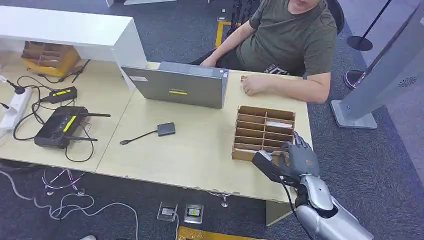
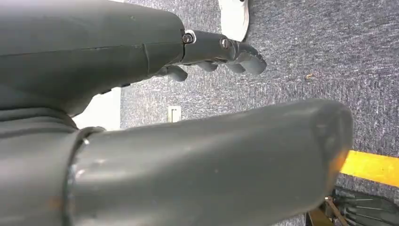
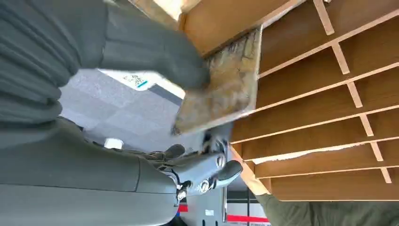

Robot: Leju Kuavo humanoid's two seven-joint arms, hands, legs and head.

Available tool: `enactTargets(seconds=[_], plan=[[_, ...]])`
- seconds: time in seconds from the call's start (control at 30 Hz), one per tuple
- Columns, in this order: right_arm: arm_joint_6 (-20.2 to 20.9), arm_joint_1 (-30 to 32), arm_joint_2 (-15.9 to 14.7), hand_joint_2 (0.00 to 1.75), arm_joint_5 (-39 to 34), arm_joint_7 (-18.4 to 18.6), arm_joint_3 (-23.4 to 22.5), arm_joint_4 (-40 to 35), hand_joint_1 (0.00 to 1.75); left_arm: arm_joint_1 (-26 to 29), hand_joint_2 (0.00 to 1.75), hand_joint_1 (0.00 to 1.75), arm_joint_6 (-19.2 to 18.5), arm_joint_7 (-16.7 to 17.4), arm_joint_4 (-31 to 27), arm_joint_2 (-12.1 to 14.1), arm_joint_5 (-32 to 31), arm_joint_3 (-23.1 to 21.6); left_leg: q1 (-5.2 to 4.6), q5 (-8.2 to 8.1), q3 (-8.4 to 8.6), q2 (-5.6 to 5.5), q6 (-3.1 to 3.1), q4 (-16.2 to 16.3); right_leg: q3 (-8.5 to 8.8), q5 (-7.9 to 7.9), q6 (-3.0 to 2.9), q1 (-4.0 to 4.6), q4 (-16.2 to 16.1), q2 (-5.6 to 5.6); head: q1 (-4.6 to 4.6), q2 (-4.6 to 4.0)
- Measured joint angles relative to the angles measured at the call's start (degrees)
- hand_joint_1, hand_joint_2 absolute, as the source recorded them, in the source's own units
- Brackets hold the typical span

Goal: Pass the card to the sensor for recognition and then transmit it.

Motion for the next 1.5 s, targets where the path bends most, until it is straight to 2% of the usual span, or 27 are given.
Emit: enactTargets(seconds=[0.63,0.83,0.9,1.07,1.2,1.27,1.5], plan=[[-0.04,-0.05,0.00,1.75,-0.63,-0.41,0.00,0.87,1.75,0.03,0.00,0.00,0.13,0.00,0.00,0.13,0.11,0.00,0.00,0.00,0.01,0.00,0.00,0.00,0.00,0.00,0.00,0.00,0.00,0.00,0.00,0.00],[-1.62,-0.24,0.07,1.75,0.07,-0.85,0.00,0.72,1.75,0.06,0.00,0.00,0.15,0.00,0.00,0.13,0.26,0.00,0.00,0.00,0.00,0.00,0.00,0.00,0.02,0.01,0.00,0.00,0.01,0.00,-0.02,0.00],[-2.27,-0.60,0.07,1.75,1.66,-0.16,0.00,-0.56,1.75,0.09,0.00,0.00,0.17,0.00,0.00,0.15,0.26,0.00,0.00,0.01,0.00,0.00,0.00,0.00,0.01,0.03,-0.03,0.00,0.02,0.00,0.00,0.00],[-2.10,-3.96,-0.13,1.75,11.70,2.84,-0.24,-7.33,1.75,0.09,0.00,0.00,0.17,0.00,0.00,0.17,0.09,-0.02,0.00,0.04,0.04,0.14,-0.05,0.01,0.00,0.06,-0.05,0.00,0.02,0.11,-0.02,0.00],[0.41,-8.13,-0.70,1.75,18.62,3.58,-1.90,-14.48,1.75,0.09,0.00,0.00,0.26,0.00,0.00,0.17,-0.04,-0.02,0.00,0.07,0.05,0.20,-0.09,0.01,-0.02,0.13,-0.08,0.00,0.03,0.15,-0.02,0.00],[2.95,-11.12,-1.05,1.75,18.71,3.58,-2.86,-17.88,1.75,0.06,0.00,0.00,0.28,0.00,0.00,0.17,-0.09,-0.04,0.00,0.09,0.06,0.24,-0.11,0.00,-0.03,0.15,-0.08,0.00,0.02,0.19,-0.02,0.00],[6.55,-18.97,-1.71,1.75,17.51,5.29,-4.00,-23.98,1.75,-0.01,0.00,0.00,0.13,0.00,0.00,0.13,-0.20,-0.04,-0.01,0.09,0.06,0.36,-0.11,0.00,-0.06,0.24,-0.05,-0.01,0.02,0.40,-0.02,0.00]])
